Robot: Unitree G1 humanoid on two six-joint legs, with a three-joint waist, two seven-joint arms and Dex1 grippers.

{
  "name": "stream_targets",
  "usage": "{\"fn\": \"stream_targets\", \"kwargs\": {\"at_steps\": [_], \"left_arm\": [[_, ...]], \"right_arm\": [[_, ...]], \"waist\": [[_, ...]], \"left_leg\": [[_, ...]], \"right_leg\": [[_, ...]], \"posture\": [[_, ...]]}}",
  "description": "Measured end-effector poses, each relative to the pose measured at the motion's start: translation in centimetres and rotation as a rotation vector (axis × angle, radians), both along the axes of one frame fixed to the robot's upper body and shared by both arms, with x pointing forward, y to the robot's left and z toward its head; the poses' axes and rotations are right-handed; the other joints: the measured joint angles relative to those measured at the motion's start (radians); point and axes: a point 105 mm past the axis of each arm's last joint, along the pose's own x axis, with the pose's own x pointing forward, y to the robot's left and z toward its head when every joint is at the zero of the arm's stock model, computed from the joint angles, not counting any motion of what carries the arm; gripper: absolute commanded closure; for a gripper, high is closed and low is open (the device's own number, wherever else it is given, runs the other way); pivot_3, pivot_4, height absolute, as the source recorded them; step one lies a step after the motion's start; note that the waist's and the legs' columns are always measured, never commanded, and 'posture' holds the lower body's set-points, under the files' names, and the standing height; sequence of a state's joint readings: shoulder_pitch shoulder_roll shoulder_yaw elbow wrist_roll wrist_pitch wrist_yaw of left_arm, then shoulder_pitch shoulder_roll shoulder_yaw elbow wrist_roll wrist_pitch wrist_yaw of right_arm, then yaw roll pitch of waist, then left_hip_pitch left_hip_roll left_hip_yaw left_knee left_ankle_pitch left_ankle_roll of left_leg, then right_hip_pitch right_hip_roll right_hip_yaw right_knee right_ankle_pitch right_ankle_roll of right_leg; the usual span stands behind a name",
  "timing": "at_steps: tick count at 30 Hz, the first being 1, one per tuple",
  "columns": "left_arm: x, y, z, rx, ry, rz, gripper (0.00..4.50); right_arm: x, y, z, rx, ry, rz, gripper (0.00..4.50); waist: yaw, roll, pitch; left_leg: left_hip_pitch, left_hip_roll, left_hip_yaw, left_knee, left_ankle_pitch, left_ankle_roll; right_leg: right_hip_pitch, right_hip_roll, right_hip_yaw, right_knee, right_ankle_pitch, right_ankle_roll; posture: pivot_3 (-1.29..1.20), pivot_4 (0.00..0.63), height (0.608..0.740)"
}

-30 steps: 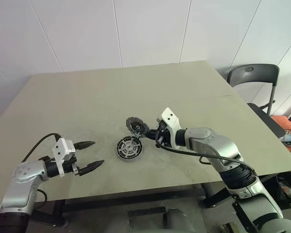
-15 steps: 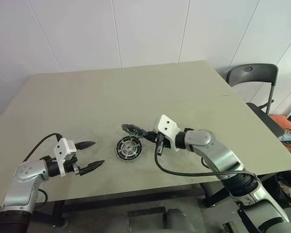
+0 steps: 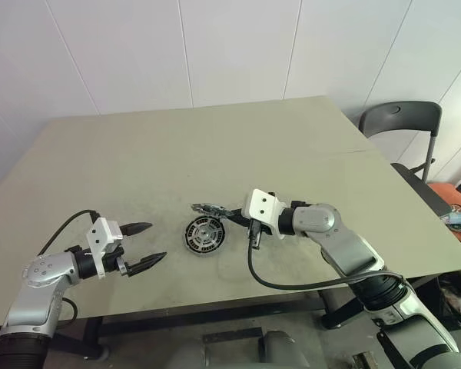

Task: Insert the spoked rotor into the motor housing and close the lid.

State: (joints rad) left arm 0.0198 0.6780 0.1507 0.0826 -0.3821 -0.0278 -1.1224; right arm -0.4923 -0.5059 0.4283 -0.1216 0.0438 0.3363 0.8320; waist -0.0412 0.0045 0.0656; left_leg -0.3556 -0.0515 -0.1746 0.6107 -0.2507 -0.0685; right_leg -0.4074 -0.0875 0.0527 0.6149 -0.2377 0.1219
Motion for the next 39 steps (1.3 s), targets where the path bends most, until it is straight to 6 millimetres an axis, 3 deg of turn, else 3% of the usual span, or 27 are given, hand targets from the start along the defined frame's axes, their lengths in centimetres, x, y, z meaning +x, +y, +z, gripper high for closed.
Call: {"fn": "stream_targets", "kwargs": {"at_steps": [10, 14, 18, 20, 24, 29, 39], "left_arm": [[0.0, 0.0, 0.0, 0.001, -0.002, 0.005, 0.00], [0.0, 0.0, 0.0, 0.001, -0.003, 0.005, 0.00], [0.0, 0.0, 0.0, 0.000, -0.002, 0.004, 0.00], [0.0, 0.0, 0.0, -0.002, -0.002, 0.004, 0.00], [-0.4, -0.1, 0.1, -0.061, 0.013, 0.008, 0.00], [-1.7, -0.6, 0.7, -0.150, 0.042, -0.006, 0.00], [-2.9, -0.4, 0.7, -0.152, 0.052, 0.024, 0.00]], "right_arm": [[-1.2, 0.2, 0.0, -0.013, 0.063, 0.103, 0.04], [-2.3, -0.5, 1.4, -0.023, 0.167, 0.181, 0.04], [-1.5, -0.6, 4.2, 0.101, 0.252, 0.151, 0.04], [-1.0, -0.5, 4.5, 0.122, 0.255, 0.140, 0.04], [0.1, 0.3, 3.5, 0.136, 0.274, 0.147, 0.04], [0.1, 2.5, 1.5, 0.064, 0.280, 0.283, 0.04], [1.2, 4.8, -0.5, -0.060, 0.226, 0.437, 0.04]], "waist": [[0.002, 0.000, 0.000], [0.003, 0.000, 0.000], [0.000, 0.000, 0.000], [0.000, 0.000, 0.000], [-0.004, 0.000, 0.000], [-0.003, 0.000, 0.000], [-0.004, 0.000, 0.000]], "left_leg": [[0.000, 0.000, 0.000, 0.001, 0.000, 0.000], [0.000, 0.000, 0.000, 0.001, 0.000, 0.000], [0.001, 0.000, 0.000, 0.001, 0.000, 0.000], [0.001, 0.000, 0.000, 0.001, 0.000, 0.000], [0.001, 0.000, 0.000, 0.001, 0.000, 0.000], [0.001, 0.000, 0.000, 0.000, 0.000, 0.000], [0.002, 0.000, 0.000, 0.001, 0.000, 0.000]], "right_leg": [[0.000, 0.000, 0.000, 0.001, 0.000, 0.000], [0.001, 0.000, 0.000, 0.001, 0.000, 0.000], [0.001, 0.000, 0.000, 0.002, 0.000, 0.000], [0.000, 0.000, 0.000, 0.002, 0.000, 0.000], [0.000, 0.000, 0.000, 0.002, 0.000, 0.000], [0.000, 0.000, 0.000, 0.003, 0.000, 0.000], [0.000, 0.000, 0.000, 0.005, 0.000, -0.001]], "posture": [[0.00, 0.000, 0.740], [0.00, 0.000, 0.740], [0.00, 0.000, 0.740], [0.00, 0.000, 0.740], [0.00, 0.000, 0.740], [0.00, 0.000, 0.740], [0.00, 0.000, 0.740]]}}
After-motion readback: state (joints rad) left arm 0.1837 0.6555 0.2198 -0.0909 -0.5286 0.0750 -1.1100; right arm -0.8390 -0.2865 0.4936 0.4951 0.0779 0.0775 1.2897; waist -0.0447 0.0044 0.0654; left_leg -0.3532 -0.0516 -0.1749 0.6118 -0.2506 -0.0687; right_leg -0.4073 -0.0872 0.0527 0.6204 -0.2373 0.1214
